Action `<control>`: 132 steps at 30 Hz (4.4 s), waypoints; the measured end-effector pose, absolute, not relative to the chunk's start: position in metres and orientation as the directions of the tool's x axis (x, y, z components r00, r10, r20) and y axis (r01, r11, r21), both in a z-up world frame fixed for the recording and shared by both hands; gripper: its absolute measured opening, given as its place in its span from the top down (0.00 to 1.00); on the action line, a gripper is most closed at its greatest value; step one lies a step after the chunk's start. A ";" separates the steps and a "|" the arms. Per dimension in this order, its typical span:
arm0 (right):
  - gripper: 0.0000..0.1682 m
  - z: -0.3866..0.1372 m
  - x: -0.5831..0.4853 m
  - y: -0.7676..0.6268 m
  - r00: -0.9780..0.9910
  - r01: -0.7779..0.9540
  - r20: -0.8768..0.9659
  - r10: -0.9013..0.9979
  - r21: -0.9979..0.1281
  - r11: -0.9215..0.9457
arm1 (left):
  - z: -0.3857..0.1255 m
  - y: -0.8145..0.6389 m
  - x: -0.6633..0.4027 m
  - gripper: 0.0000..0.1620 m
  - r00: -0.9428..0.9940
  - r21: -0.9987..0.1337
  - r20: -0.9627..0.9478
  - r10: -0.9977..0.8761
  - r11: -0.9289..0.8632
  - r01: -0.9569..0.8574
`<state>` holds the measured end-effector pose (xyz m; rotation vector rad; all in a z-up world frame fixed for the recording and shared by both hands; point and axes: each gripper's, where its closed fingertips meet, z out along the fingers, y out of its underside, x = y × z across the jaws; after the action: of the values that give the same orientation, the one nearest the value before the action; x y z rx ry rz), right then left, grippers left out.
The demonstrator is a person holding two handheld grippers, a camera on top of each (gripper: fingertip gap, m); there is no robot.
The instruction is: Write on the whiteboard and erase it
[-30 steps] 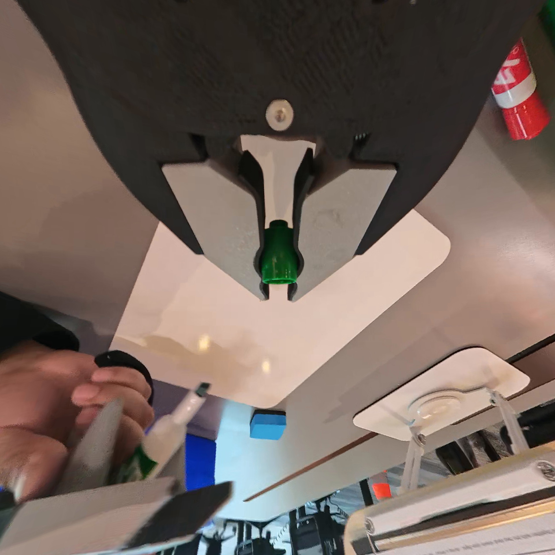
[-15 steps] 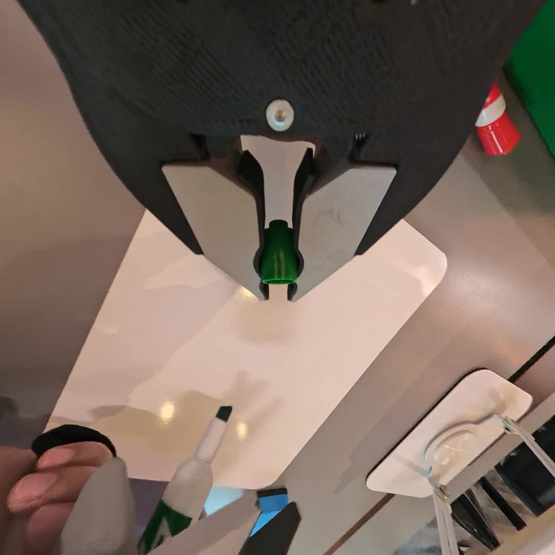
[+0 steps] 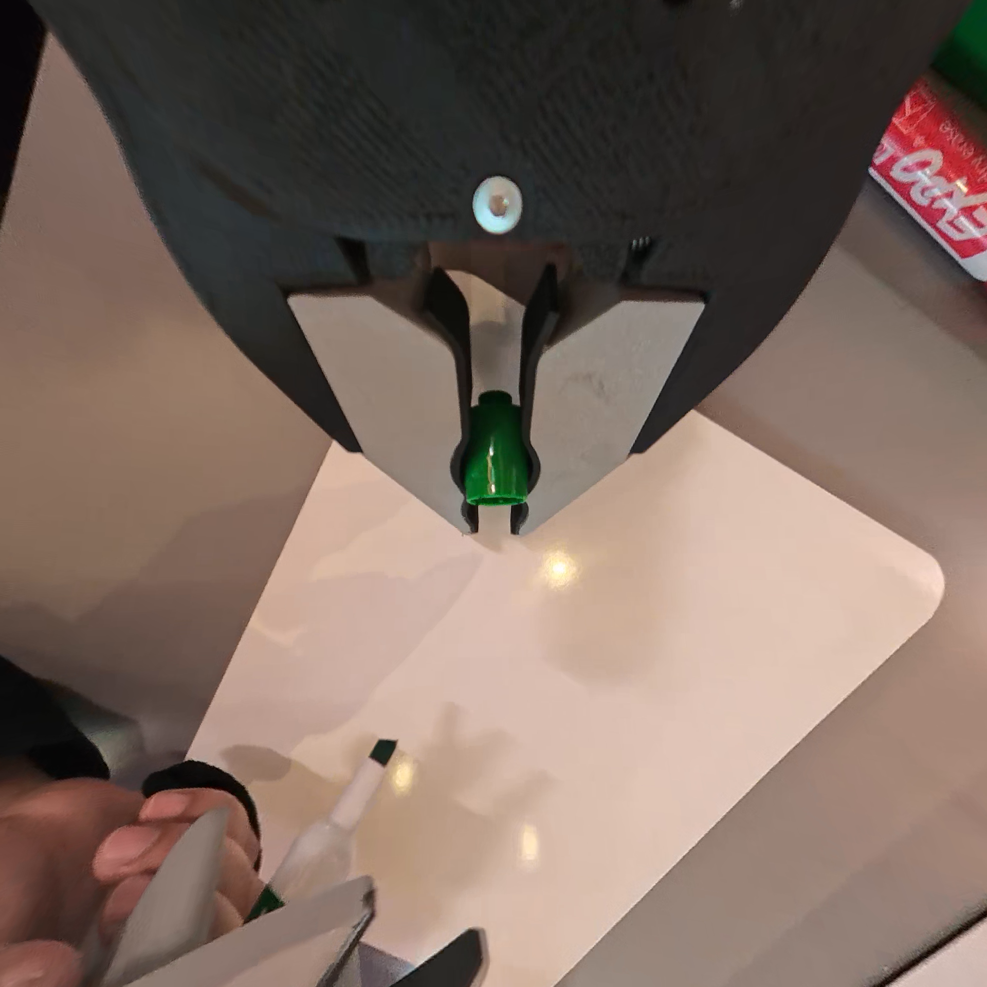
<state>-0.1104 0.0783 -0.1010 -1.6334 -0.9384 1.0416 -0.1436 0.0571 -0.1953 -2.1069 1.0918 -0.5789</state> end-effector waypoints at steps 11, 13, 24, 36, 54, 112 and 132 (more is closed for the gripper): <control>0.85 -0.101 -0.120 0.068 0.256 0.073 -0.283 0.924 -0.948 -0.311 | -0.189 0.046 -0.129 0.94 0.463 -0.773 0.047 -0.885 -0.325 -0.545; 0.85 -0.092 -0.122 0.058 0.176 0.034 -0.308 0.935 -0.947 -0.319 | -0.176 0.038 -0.119 0.94 0.411 -0.819 0.083 -0.908 -0.297 -0.491; 0.85 -0.062 -0.128 0.011 -0.080 -0.035 -0.210 0.974 -0.976 -0.213 | -0.147 -0.007 -0.092 0.94 0.153 -0.888 0.201 -0.968 -0.246 -0.390; 0.85 -0.067 -0.137 -0.002 -0.118 0.003 -0.172 0.978 -0.985 -0.173 | -0.131 -0.013 -0.089 0.94 0.105 -0.921 0.201 -0.974 -0.224 -0.320; 0.85 -0.077 -0.140 -0.006 -0.121 0.069 -0.155 0.981 -0.987 -0.147 | -0.119 -0.011 -0.091 0.94 0.101 -0.932 0.246 -0.964 -0.264 -0.250; 0.84 -0.057 -0.150 -0.021 -0.148 -0.058 -0.098 0.984 -0.992 -0.108 | -0.127 -0.021 -0.059 0.94 0.071 -0.949 0.177 -0.982 -0.189 -0.251; 0.84 -0.059 -0.139 -0.015 -0.198 -0.030 -0.211 0.957 -0.975 -0.221 | -0.091 -0.015 -0.080 0.94 0.013 -0.954 0.291 -0.957 -0.291 -0.071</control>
<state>-0.1391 -0.0150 -0.0592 -1.2311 -1.2007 1.5411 -0.0795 -0.0155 -0.0910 -1.4814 1.1071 -1.3868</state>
